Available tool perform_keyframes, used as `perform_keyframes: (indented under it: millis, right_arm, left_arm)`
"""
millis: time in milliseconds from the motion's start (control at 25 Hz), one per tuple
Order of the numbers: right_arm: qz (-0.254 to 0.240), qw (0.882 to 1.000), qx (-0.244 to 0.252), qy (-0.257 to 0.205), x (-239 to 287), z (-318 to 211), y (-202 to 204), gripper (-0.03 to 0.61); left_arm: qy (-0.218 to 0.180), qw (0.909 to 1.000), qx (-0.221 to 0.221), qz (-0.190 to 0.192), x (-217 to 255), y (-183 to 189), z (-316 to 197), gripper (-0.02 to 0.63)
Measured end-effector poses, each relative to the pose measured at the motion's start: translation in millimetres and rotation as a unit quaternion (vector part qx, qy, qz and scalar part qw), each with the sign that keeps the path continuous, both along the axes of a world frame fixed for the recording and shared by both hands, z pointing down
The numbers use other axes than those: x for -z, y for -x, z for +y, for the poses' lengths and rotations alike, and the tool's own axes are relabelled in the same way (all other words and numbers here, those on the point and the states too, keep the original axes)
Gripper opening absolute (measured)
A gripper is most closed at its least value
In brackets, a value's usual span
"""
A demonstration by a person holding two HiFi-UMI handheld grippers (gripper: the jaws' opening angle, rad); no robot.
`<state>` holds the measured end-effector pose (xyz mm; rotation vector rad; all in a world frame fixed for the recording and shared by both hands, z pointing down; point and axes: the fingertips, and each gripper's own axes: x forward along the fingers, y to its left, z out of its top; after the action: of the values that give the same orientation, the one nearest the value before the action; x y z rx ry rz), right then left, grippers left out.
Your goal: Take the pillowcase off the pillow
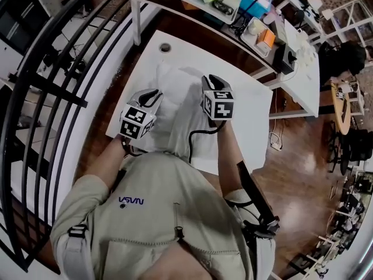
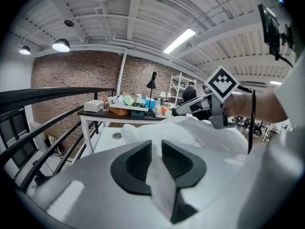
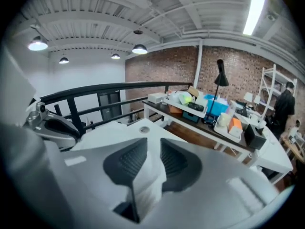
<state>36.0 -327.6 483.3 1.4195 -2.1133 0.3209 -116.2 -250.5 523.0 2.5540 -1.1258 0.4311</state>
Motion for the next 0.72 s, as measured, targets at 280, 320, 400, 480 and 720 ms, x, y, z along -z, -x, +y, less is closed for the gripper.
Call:
perform_keyframes:
  millis: [280, 320, 400, 480, 720]
  right_arm:
    - [-0.02, 0.999, -0.042, -0.028, 14, 49, 11, 0.086]
    - [-0.023, 0.998, -0.051, -0.03, 14, 56, 12, 0.086]
    - [-0.026, 0.997, -0.071, -0.034, 14, 72, 15, 0.086]
    - [-0.026, 0.995, -0.087, -0.037, 14, 85, 18, 0.086]
    - [-0.029, 0.993, -0.107, -0.045, 15, 122, 33, 0.086]
  left_arm:
    - [0.021, 0.9988, -0.004, 0.043, -1, 17, 23, 0.147]
    - [0.022, 0.9987, -0.007, 0.045, -1, 18, 26, 0.15]
    - [0.022, 0.9983, -0.02, 0.05, 1, 16, 33, 0.171]
    - [0.021, 0.9974, -0.039, 0.056, 3, 13, 40, 0.186]
    - [0.019, 0.9947, -0.085, 0.054, 3, 5, 57, 0.209]
